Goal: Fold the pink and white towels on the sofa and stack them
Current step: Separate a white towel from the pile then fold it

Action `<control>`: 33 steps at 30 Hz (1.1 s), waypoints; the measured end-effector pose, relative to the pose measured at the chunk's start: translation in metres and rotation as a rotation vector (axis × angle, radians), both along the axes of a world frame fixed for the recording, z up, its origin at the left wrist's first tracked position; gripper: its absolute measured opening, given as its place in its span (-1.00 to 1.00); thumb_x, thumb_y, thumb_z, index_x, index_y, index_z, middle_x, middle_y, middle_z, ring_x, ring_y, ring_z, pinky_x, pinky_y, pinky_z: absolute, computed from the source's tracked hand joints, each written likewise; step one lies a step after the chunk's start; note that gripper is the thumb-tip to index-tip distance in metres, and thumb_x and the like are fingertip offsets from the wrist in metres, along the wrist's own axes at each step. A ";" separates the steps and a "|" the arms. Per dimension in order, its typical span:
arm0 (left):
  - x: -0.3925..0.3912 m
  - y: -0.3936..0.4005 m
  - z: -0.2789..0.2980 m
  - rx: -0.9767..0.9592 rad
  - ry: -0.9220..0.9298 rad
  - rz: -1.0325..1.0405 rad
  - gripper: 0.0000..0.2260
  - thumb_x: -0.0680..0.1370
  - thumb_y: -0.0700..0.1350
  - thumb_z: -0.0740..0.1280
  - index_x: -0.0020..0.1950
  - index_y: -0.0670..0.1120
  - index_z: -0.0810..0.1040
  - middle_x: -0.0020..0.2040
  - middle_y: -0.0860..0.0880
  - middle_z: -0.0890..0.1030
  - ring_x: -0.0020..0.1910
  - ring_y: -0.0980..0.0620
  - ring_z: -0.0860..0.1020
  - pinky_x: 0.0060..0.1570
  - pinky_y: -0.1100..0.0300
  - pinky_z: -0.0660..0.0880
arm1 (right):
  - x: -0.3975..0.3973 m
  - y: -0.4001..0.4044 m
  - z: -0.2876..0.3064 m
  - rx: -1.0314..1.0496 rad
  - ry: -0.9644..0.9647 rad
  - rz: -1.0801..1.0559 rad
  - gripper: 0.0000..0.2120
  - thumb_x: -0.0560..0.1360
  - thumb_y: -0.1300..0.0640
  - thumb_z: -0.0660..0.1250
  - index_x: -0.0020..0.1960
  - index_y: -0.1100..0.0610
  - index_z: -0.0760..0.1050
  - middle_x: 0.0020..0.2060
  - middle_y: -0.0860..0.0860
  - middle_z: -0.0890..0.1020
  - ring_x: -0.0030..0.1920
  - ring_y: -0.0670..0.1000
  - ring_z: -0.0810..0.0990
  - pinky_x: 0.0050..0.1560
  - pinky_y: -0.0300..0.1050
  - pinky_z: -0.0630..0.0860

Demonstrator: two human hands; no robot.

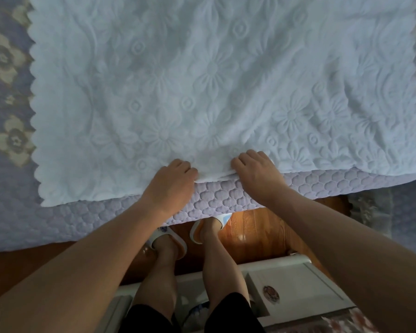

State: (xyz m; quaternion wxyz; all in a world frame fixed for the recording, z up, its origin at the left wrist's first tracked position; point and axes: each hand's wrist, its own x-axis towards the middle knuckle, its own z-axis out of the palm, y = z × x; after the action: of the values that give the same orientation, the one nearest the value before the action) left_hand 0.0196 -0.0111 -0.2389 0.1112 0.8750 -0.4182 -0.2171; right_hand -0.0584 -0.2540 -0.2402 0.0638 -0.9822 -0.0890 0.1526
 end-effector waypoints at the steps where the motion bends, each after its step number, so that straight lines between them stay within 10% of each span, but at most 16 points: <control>1: 0.000 0.000 0.001 -0.007 0.012 0.014 -0.93 0.46 -0.24 0.43 -0.10 -0.12 0.57 -0.18 -0.06 0.55 -0.11 -0.10 0.52 -0.31 -0.01 0.55 | -0.002 -0.001 -0.002 0.017 -0.007 -0.001 -0.74 0.27 0.37 0.32 -0.07 0.17 0.50 -0.26 0.05 0.50 -0.22 0.09 0.43 -0.18 -0.03 0.38; 11: -0.006 -0.020 0.003 0.229 -0.130 0.022 -0.75 0.39 -0.20 0.53 -0.07 -0.10 0.49 -0.19 -0.05 0.52 -0.18 -0.10 0.51 -0.36 0.11 0.24 | -0.005 -0.012 -0.007 0.077 -0.024 0.066 -0.92 0.57 0.13 0.27 -0.02 0.14 0.49 -0.11 0.05 0.51 -0.08 0.10 0.43 -0.04 0.04 0.42; 27: -0.011 -0.017 0.003 0.205 -0.193 -0.117 -0.81 0.45 -0.07 0.43 -0.02 -0.12 0.53 -0.12 -0.13 0.49 -0.14 -0.15 0.47 -0.37 0.07 0.37 | -0.013 -0.017 0.001 0.053 -0.041 0.096 -0.76 0.38 0.30 0.16 -0.03 0.11 0.50 -0.15 0.02 0.51 -0.09 0.09 0.45 -0.02 -0.01 0.42; 33: -0.012 -0.018 0.001 0.208 -0.237 -0.136 -0.81 0.35 -0.14 0.39 -0.07 -0.14 0.52 -0.17 -0.14 0.47 -0.19 -0.16 0.45 -0.39 0.10 0.26 | -0.033 -0.054 0.009 -0.069 -0.094 -0.304 -0.59 0.21 0.49 0.34 0.00 0.20 0.46 -0.12 0.10 0.48 -0.14 0.13 0.44 -0.11 0.07 0.48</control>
State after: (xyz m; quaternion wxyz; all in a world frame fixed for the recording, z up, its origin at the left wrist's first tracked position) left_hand 0.0079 -0.0293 -0.2376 -0.0450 0.8710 -0.4617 -0.1617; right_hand -0.0910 -0.3077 -0.2311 0.0480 -0.9920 0.0631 0.0980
